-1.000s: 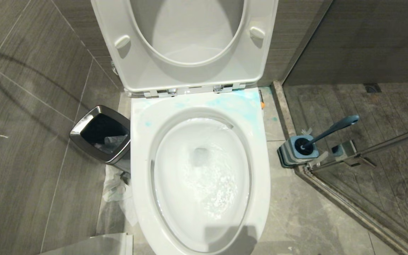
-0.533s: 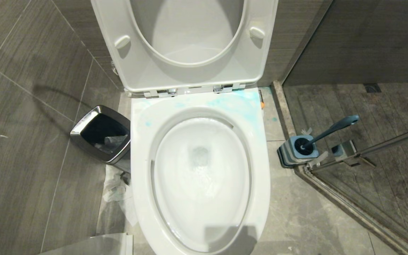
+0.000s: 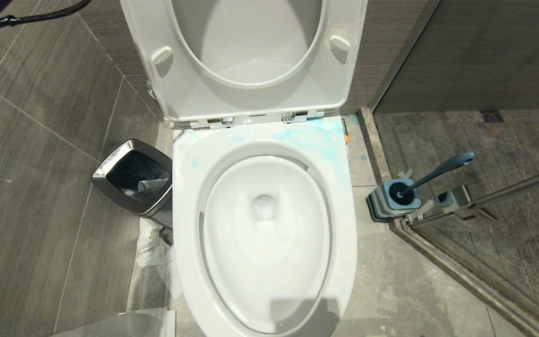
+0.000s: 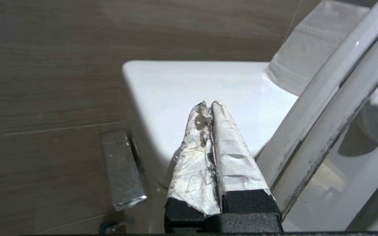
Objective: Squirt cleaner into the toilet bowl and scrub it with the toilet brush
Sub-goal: Flush the toilet, then close the toilet lid
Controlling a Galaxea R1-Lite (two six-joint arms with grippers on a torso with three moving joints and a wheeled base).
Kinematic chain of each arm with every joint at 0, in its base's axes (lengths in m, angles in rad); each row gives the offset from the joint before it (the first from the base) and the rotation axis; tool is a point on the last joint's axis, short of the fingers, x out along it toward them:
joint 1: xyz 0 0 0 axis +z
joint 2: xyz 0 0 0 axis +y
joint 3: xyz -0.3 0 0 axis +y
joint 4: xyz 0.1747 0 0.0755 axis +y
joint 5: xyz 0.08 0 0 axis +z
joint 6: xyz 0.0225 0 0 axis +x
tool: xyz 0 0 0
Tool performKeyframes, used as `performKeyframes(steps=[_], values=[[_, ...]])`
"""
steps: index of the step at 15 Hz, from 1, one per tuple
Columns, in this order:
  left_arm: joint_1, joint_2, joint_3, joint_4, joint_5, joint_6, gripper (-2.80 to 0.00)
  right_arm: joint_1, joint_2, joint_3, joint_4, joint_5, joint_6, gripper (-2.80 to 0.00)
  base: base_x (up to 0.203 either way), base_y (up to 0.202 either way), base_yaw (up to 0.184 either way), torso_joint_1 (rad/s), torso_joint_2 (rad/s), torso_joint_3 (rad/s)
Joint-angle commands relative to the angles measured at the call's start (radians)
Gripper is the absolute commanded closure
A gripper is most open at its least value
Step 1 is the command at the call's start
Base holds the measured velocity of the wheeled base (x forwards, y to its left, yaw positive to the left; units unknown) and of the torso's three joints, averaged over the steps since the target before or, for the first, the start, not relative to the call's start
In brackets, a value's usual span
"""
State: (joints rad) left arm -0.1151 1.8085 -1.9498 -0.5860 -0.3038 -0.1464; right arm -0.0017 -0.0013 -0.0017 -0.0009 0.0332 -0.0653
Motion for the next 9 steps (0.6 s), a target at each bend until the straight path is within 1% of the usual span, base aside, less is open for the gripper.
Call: performKeyframes(steps=[1,3,6,7,8,9], values=[[-0.03,0.03,0.0,-0.005,-0.001,0.02,0.0,0.0,0.001,0.0,-0.001,0.001,-0.001,0.0,0.0,0.0,0.0,0.0,0.0,0.0],[-0.049,0.046,0.0,-0.005,-0.001,0.033,0.0,0.0,0.001,0.0,0.0,0.001,-0.001,0.0,0.0,0.0,0.0,0.0,0.0,0.0],[-0.066,0.064,0.0,-0.006,-0.003,0.033,0.0,0.0,0.001,0.0,0.001,0.001,-0.001,0.0,0.0,0.0,0.0,0.0,0.0,0.0],[-0.07,0.063,0.0,-0.005,-0.009,0.03,0.0,0.0,0.001,0.0,0.001,0.001,-0.001,0.0,0.0,0.0,0.0,0.0,0.0,0.0],[-0.07,0.058,0.002,-0.005,-0.034,0.019,0.0,0.0,0.001,0.0,-0.001,0.001,-0.001,0.0,0.0,0.0,0.0,0.0,0.0,0.0],[-0.071,0.043,0.004,0.0,-0.048,-0.004,0.0,0.0,0.001,0.0,0.001,0.001,-0.001,0.0,0.0,0.0,0.0,0.0,0.0,0.0]])
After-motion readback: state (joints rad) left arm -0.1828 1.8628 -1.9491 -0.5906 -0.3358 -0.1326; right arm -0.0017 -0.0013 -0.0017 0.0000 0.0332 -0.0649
